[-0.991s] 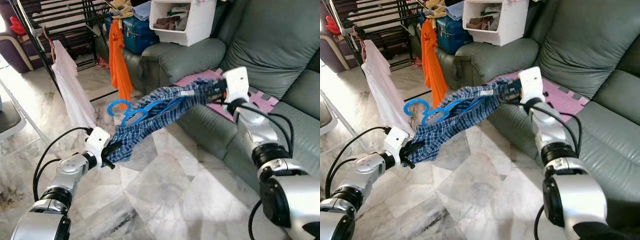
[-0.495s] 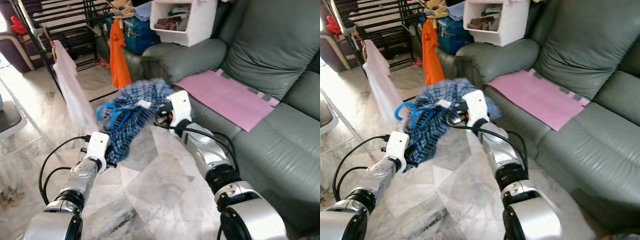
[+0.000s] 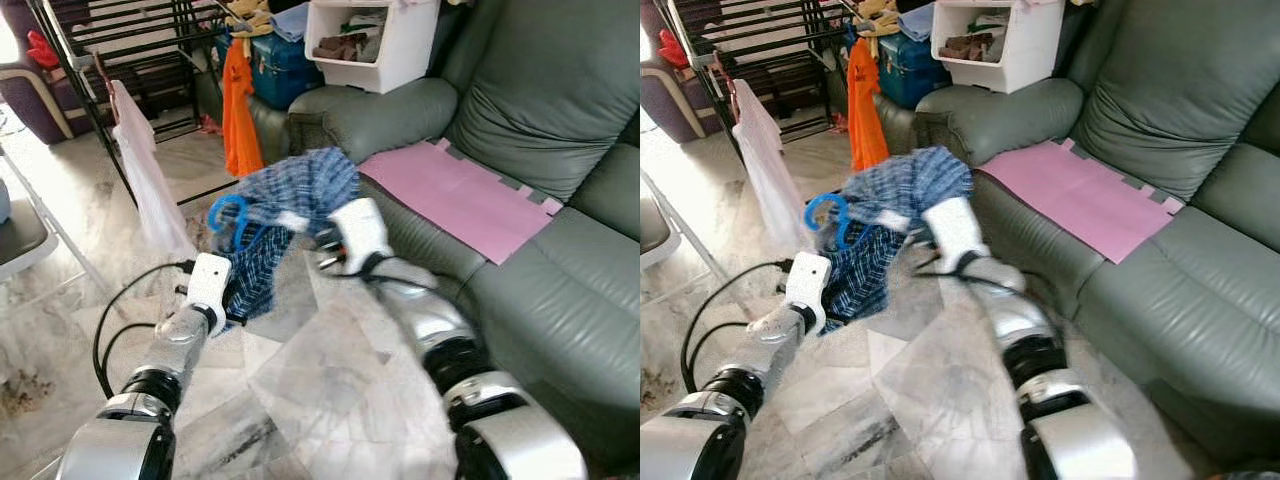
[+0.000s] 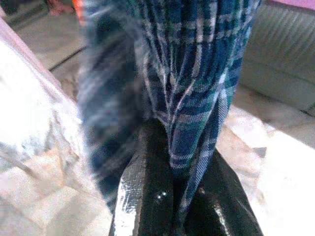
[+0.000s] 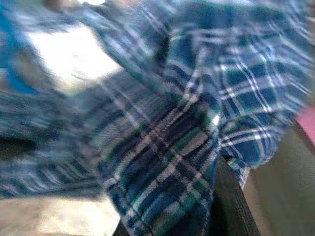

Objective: Hang hanger

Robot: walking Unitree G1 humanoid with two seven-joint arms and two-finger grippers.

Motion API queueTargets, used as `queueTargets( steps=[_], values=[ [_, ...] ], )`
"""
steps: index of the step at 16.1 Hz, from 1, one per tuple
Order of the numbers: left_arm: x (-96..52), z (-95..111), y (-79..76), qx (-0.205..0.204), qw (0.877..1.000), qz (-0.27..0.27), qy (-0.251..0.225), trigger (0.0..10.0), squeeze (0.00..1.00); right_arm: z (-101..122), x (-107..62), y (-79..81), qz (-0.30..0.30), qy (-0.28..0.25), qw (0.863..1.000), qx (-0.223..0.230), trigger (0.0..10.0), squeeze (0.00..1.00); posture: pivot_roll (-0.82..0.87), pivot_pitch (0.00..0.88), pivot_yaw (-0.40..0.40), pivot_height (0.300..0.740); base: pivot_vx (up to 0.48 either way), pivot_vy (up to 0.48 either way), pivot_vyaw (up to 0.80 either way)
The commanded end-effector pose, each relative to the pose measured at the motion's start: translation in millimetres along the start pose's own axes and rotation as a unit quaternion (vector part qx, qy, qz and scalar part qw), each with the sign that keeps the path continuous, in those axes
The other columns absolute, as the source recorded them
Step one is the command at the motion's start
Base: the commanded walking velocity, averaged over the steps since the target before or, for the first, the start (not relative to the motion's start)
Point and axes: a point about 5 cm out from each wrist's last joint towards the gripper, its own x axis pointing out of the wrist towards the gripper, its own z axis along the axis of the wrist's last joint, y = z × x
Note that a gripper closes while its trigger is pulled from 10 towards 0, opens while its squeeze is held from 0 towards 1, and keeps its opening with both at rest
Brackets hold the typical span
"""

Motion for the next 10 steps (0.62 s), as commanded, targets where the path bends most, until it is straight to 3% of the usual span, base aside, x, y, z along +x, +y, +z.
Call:
queueTargets(
  steps=[1, 2, 3, 5, 6, 7, 9, 10],
  values=[
    [-0.4, 18, 18.2, -0.026, 0.998, 0.041, -0.034, 1.4, 0.0, -13, -3.8, -3.2, -0.008, 0.03, 0.999, 0.016, 0.0, 0.0, -0.11, 0.0, 0.033, 0.74, 0.0, 0.0, 0.0],
    [-0.7, 18, 22.3, -0.06, 0.996, 0.06, -0.035, 0.5, 0.0, -23, -7.6, 3.1, 0.017, 0.05, 0.999, 0.005, 0.0, 0.0, -0.11, 0.0, 0.033, 0.74, 0.0, 0.0, 0.0],
    [-0.3, 20, 22.3, -0.086, 0.993, 0.065, -0.042, 2.5, 0.0, -34, -11.7, 11.7, 0.045, 0.064, 0.997, -0.014, 0.0, 0.0, -0.1, 0.0, 0.034, 0.74, 0.0, 0.0, 0.0],
    [0.8, 23, 18.1, -0.094, 0.992, 0.06, -0.051, 6.1, 0.0, -38, -13.9, 8.5, 0.024, 0.062, 0.998, -0.009, 0.0, 0.0, -0.1, 0.0, 0.037, 0.74, 0.0, 0.0, 0.0],
    [0.3, 22, 14.7, -0.098, 0.992, 0.052, -0.058, 9.5, 0.0, -37, -13.6, 3.2, 0.007, 0.057, 0.998, -0.005, 0.0, 0.0, -0.1, 0.0, 0.04, 0.74, 0.0, 0.0, 0.0],
    [-3.3, 18, 13.0, -0.107, 0.99, 0.053, -0.074, 10.0, 0.0, -29, -12.9, -2.8, -0.013, 0.03, 0.999, 0.009, 0.0, 0.0, -0.1, 0.0, 0.041, 0.74, 0.0, 0.0, 0.0],
    [-9.1, 9, 11.3, -0.114, 0.988, 0.064, -0.085, 10.0, 0.0, -21, -14.4, -3.8, -0.013, 0.004, 1.0, 0.009, 0.4, 0.0, -0.09, 0.0, 0.038, 0.74, 0.0, 0.0, 0.0],
    [-12.0, 4, 10.0, -0.122, 0.986, 0.069, -0.089, 10.0, 0.0, -21, -15.3, -1.6, -0.006, -0.003, 1.0, 0.005, 4.0, 0.0, -0.09, 0.0, 0.037, 0.74, 0.0, 0.0, 0.0]
  ],
)
